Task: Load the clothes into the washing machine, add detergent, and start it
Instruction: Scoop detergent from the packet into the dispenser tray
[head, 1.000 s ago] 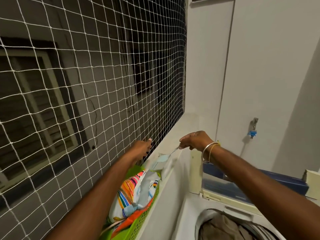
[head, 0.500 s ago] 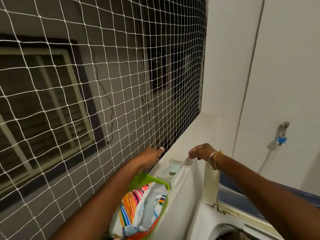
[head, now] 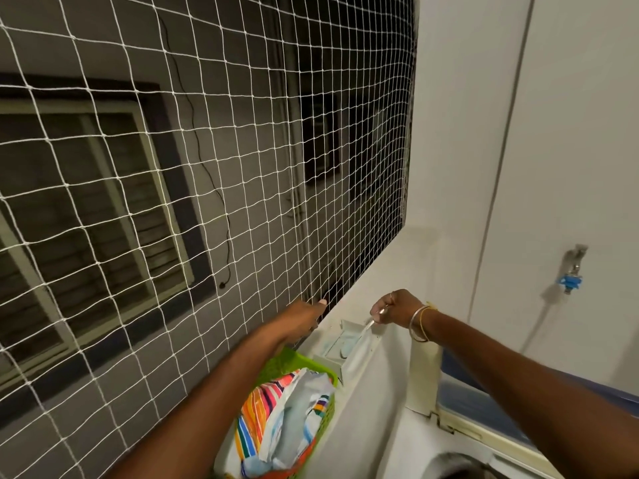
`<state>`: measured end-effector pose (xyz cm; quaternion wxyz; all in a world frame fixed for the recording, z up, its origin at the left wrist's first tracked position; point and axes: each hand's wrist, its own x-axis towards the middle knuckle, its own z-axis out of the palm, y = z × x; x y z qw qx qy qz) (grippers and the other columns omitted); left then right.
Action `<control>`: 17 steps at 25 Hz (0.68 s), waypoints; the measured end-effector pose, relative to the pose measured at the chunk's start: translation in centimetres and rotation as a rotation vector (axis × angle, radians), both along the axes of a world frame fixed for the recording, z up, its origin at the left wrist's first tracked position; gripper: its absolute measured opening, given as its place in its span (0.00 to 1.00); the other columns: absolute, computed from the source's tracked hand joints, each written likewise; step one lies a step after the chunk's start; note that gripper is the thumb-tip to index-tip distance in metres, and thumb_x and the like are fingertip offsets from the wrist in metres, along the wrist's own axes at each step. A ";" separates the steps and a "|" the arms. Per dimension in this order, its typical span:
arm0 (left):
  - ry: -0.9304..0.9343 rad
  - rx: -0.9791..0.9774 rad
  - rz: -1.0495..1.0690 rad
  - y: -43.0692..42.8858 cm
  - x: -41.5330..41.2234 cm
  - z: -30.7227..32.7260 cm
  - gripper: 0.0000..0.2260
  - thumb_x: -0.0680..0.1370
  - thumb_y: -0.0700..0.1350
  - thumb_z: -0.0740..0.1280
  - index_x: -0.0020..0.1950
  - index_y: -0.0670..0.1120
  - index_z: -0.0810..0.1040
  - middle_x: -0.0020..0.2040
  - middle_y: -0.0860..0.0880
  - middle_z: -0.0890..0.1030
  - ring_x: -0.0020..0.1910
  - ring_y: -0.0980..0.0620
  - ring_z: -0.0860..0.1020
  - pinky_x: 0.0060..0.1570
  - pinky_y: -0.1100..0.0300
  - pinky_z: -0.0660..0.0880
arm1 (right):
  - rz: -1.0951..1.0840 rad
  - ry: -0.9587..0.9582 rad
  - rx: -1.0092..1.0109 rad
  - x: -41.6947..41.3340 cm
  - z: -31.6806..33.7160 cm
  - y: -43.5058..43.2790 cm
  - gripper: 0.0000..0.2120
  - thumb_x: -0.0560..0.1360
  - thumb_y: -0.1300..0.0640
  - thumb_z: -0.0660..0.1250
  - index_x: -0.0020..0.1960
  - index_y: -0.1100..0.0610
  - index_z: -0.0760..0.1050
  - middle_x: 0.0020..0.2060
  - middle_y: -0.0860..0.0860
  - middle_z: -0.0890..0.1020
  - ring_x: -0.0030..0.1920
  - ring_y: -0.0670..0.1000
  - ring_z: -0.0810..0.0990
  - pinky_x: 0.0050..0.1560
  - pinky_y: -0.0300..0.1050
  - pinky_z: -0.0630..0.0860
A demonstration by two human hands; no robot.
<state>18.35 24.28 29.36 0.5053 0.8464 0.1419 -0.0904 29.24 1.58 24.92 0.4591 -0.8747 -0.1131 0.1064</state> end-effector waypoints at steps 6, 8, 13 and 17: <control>-0.080 -0.075 0.040 0.0 -0.7 0.5 0.16 0.82 0.56 0.59 0.44 0.46 0.75 0.33 0.49 0.72 0.27 0.55 0.65 0.30 0.62 0.60 | -0.019 -0.143 -0.006 0.9 -0.7 -0.6 0.14 0.68 0.69 0.72 0.33 0.52 0.83 0.35 0.50 0.85 0.41 0.52 0.83 0.54 0.52 0.82; -0.093 -0.083 0.049 -0.1 -1.1 0.8 0.16 0.83 0.55 0.59 0.53 0.44 0.78 0.40 0.40 0.77 0.28 0.55 0.67 0.31 0.63 0.62 | -0.020 -0.197 -0.002 0.7 -0.7 -0.8 0.15 0.69 0.70 0.72 0.33 0.51 0.83 0.33 0.49 0.85 0.39 0.49 0.82 0.53 0.53 0.82; -0.104 -0.099 0.024 0.4 -2.4 1.1 0.22 0.83 0.56 0.58 0.67 0.41 0.74 0.62 0.42 0.80 0.50 0.49 0.78 0.53 0.58 0.71 | -0.073 -0.374 -0.002 -1.9 0.1 -0.9 0.15 0.70 0.68 0.71 0.35 0.49 0.82 0.33 0.45 0.84 0.40 0.47 0.82 0.49 0.49 0.81; -0.150 -0.160 0.048 0.4 -3.8 1.3 0.21 0.83 0.54 0.59 0.64 0.38 0.76 0.56 0.43 0.81 0.46 0.52 0.78 0.43 0.63 0.72 | -0.154 -0.410 0.116 -3.6 0.9 -1.3 0.11 0.68 0.66 0.75 0.37 0.49 0.83 0.35 0.46 0.85 0.42 0.49 0.84 0.50 0.48 0.80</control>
